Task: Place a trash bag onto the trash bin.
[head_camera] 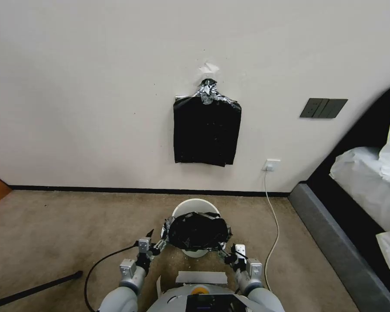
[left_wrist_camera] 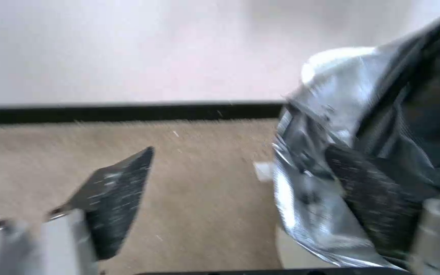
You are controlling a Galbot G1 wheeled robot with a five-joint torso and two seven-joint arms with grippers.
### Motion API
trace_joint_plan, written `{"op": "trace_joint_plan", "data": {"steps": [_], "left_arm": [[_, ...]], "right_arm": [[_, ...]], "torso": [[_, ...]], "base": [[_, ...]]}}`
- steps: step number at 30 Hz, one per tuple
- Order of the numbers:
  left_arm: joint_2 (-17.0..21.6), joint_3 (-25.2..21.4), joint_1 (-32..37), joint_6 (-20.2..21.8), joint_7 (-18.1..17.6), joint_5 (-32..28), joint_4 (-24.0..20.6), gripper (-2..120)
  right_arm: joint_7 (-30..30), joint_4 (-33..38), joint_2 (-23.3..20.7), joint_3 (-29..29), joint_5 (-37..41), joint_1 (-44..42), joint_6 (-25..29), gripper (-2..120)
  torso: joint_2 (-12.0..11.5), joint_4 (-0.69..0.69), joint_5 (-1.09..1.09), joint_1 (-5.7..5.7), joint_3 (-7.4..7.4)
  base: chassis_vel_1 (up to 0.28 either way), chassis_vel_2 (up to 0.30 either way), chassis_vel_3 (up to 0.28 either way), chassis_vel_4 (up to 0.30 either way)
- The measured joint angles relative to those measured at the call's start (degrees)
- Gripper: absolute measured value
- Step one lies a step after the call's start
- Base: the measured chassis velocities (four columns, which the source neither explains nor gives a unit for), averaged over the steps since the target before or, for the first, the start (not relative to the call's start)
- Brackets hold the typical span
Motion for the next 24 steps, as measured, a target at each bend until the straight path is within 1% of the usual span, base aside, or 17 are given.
{"op": "trace_joint_plan", "data": {"steps": [1,2,4,5,6,7,10,11,14,15,16,18,19,21,22,23,24], "left_arm": [[-0.88,-1.17,0.52,-1.42,0.01,0.68,-0.36,98],[-0.88,-1.17,0.52,-1.42,0.01,0.68,-0.36,98],[-3.56,-3.86,1.23,-4.13,0.02,1.99,-1.48,100],[-4.41,-4.61,1.36,-4.58,0.01,2.39,-1.97,100],[-4.41,-4.61,1.36,-4.58,0.01,2.39,-1.97,100],[-5.70,-5.81,1.54,-5.02,0.02,3.45,-2.76,100],[-9.84,-9.46,1.79,-7.71,1.15,10.47,-3.52,100],[-9.84,-9.46,1.79,-7.71,1.15,10.47,-3.52,100],[-13.27,-11.47,3.97,-9.44,3.16,13.40,-5.10,100],[-13.27,-11.47,3.97,-9.44,3.16,13.40,-5.10,100],[-14.25,-11.60,5.13,-10.01,3.70,14.26,-5.62,100],[-15.62,-11.49,6.74,-10.94,4.28,15.98,-6.21,100],[-15.62,-11.49,6.74,-10.94,4.28,15.98,-6.21,100],[-16.11,-10.74,7.05,-11.10,4.53,17.08,-6.43,100],[-16.11,-10.74,7.05,-11.10,4.53,17.08,-6.43,100],[-15.63,-9.33,6.09,-10.97,4.98,18.70,-6.41,100],[-15.74,-9.02,6.21,-11.02,5.37,20.24,-6.33,100]], "right_arm": [[-1.73,1.19,-0.64,0.48,-1.08,-1.10,1.15,100],[-1.73,1.19,-0.64,0.48,-1.08,-1.10,1.15,100],[-7.47,4.10,-2.48,2.41,-3.06,-2.38,4.34,100],[-8.59,4.95,-3.08,3.06,-3.04,-2.21,4.74,100],[-8.59,4.95,-3.08,3.06,-3.04,-2.21,4.74,100],[-9.90,6.09,-4.13,4.15,-2.80,-1.32,4.87,100],[-14.55,7.56,-7.90,7.29,-0.52,3.53,2.56,100],[-14.55,7.56,-7.90,7.29,-0.52,3.53,2.56,100],[-18.39,7.14,-12.36,8.71,4.90,12.15,-0.76,100],[-18.39,7.14,-12.36,8.71,4.90,12.15,-0.76,100],[-19.89,5.93,-14.68,8.48,7.66,16.68,-2.02,100],[-22.38,2.81,-18.62,6.59,12.42,24.52,-4.52,100],[-22.38,2.81,-18.62,6.59,12.42,24.52,-4.52,100],[-24.87,-0.66,-21.29,4.58,15.43,31.15,-6.38,100],[-24.87,-0.66,-21.29,4.58,15.43,31.15,-6.38,100],[-28.35,-4.34,-23.53,3.38,17.24,36.51,-8.43,100],[-30.60,-6.79,-24.49,1.49,17.59,40.14,-9.45,100]], "torso": [[0.00,-0.01,0.00,0.00,0.00],[0.00,-0.01,0.00,0.00,0.00],[0.00,-0.01,-0.01,0.00,0.00],[0.00,-0.01,0.00,0.00,0.00],[0.00,-0.01,0.00,0.00,0.00],[0.00,-0.02,0.00,0.00,0.00],[0.00,-0.01,0.00,0.00,0.00],[0.00,-0.01,0.00,0.00,0.00],[0.00,0.00,0.02,0.00,0.00],[0.00,0.00,0.02,0.00,0.00],[0.00,0.03,0.02,0.01,0.00],[0.00,0.01,0.01,0.00,0.00],[0.00,0.01,0.01,0.00,0.00],[0.00,0.05,0.03,0.01,0.01],[0.00,0.05,0.03,0.01,0.01],[0.00,-0.02,-0.03,0.00,0.01],[0.00,-0.09,-0.04,0.00,0.01]], "base": [[0.000,0.000,0.000,0.000],[0.000,0.000,0.000,0.000],[0.000,0.000,0.000,0.000],[0.000,0.000,0.000,0.000],[0.000,0.000,0.000,0.000],[0.000,0.000,0.000,0.000],[0.000,0.000,0.000,0.000],[0.000,0.000,0.000,0.000],[0.000,0.000,0.000,0.000],[0.000,0.000,0.000,0.000],[0.000,0.000,0.000,0.000],[0.000,0.000,0.000,0.000],[0.000,0.000,0.000,0.000],[0.000,0.000,0.000,0.000],[0.000,0.000,0.000,0.000],[0.000,0.000,0.000,0.000],[0.000,0.000,0.000,0.000]]}}
